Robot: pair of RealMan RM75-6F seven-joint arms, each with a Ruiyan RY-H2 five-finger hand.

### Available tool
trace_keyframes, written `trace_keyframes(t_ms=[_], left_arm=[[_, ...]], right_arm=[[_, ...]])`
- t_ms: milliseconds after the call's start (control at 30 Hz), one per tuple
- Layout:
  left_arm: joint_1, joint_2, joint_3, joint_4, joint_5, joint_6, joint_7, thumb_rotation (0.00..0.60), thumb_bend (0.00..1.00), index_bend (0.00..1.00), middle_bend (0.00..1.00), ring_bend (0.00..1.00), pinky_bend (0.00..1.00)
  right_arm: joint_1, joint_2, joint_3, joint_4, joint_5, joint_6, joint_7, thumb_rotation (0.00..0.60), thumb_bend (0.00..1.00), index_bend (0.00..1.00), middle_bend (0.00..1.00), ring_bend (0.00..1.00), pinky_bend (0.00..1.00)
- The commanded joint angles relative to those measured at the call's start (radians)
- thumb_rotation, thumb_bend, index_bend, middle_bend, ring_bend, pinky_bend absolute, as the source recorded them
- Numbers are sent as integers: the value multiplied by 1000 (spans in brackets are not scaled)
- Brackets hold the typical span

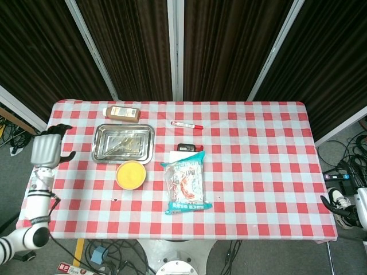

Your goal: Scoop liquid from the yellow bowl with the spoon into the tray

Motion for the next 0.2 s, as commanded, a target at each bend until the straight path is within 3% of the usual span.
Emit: trace_keyframes(t_ms=[33,200], left_arm=[[148,87,102,-92,140,167,-84,600,176,299,319,243,302],[255,113,163,-158,197,281,-66,600,175,299,319,243,302]], right_arm=[[1,-7,-7,-3,-13,5,11,438,197,44,131,0,78],[-4,-22,-17,-5,-18,9,5,436,197,44,131,0,76]])
